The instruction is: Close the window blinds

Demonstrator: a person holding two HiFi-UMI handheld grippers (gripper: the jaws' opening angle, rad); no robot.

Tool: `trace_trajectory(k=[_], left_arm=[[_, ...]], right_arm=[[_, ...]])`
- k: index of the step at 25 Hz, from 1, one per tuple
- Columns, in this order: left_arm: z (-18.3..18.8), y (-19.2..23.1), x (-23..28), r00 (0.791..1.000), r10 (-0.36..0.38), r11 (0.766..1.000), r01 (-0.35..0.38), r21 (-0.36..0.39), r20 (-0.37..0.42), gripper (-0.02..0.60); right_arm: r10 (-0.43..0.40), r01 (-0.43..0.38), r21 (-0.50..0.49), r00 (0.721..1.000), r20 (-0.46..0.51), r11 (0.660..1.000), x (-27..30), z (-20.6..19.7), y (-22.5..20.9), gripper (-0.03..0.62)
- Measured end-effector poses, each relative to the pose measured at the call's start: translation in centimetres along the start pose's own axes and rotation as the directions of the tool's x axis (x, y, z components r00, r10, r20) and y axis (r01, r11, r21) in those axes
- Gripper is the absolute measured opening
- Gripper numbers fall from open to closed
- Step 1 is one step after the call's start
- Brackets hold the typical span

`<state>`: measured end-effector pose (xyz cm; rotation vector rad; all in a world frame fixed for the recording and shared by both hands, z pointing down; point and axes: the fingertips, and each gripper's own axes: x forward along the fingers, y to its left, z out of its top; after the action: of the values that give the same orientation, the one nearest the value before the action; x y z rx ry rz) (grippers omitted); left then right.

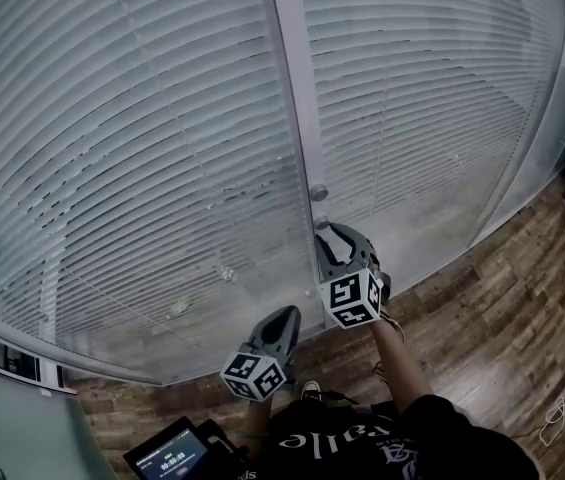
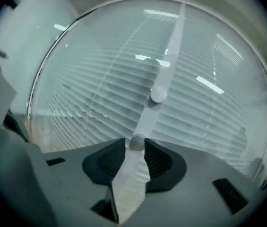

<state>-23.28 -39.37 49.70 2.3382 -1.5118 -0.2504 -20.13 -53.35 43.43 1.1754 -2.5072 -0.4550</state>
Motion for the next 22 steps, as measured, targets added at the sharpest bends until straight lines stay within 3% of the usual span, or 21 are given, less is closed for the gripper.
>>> trace_trajectory(k=[2,6,13,15,22], left_arm=[[-0.5,-1.3,-0.3,1.000,-0.001,1.000,0.001,-0.001,0.001,0.005],[-1.9,-4.7,-1.3,1.000,0.000,1.000,0.000,-0.004,0.007,0.006],[-6.6,-12.3,-5.1,1.000,0.026,0.994,-0.025,-0.104,0.006,0.005],[-8.2,-14.5,-6.7,0.999,0.036,0.994,-0.036,-0.102,0.001,0.005],[-10.8,-20.0,-10.1,0.999,0.038,0.998,-0.039,-0.041,-0.030,0.005]], right_arm=[[0.050,-0.047,0.112,0.999,-0.020,0.993,-2.1,-1.2,0.8,0.133],[0.161,-0.141,0.214,0.984,-0.080,0.967,-7.3,-5.1,3.8,0.132],[0.297,-0.230,0.490,0.953,-0.063,0.841,-18.3,-10.8,6.8,0.063],[0.316,-0.239,0.535,0.947,-0.055,0.810,-21.2,-11.7,7.3,0.051],[0.354,-0.256,0.591,0.934,-0.053,0.765,-28.6,-13.2,8.6,0.040]])
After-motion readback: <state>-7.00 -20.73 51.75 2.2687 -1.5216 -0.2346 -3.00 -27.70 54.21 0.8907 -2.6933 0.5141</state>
